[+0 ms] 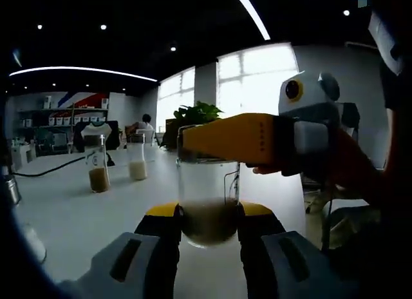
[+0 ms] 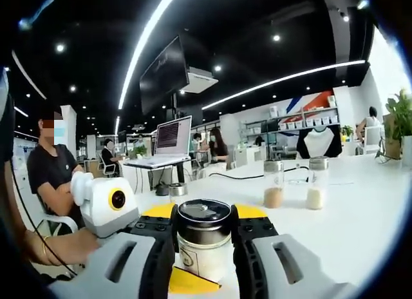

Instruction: Rotate the seasoning bottle until the label or dispensing opening points toward the visible target arrow and the bottle remains upright within the marked orientation range

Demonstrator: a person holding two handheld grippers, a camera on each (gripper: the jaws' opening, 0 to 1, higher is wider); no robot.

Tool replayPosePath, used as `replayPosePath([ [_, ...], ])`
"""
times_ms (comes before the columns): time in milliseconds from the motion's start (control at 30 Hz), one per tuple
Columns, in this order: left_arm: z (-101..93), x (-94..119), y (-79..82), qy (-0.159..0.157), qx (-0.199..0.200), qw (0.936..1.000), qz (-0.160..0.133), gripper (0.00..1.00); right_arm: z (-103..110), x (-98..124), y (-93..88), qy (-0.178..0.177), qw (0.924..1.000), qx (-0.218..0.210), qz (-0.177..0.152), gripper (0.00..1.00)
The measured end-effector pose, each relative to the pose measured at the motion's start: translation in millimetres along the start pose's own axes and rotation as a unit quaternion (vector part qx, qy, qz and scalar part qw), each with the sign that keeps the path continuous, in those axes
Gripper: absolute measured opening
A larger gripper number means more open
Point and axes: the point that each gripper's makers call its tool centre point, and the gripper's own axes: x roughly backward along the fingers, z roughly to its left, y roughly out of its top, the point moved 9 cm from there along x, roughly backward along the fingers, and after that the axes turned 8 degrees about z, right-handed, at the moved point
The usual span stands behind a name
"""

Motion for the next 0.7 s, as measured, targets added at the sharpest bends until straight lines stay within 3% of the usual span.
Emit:
replayPosePath([
  [167,-1.5,-2,3.1,0.016,-0.009,0.9997,0.014,0.36,4,0,0.6,-0.014,0.9997,0.02,0.0,0.31],
  [700,-6.0,-6,12.1,0.053,-0.044,0.9971,0.033,0.37,1,6,5.3,-0.036,0.9989,0.026,-0.017,0.3],
])
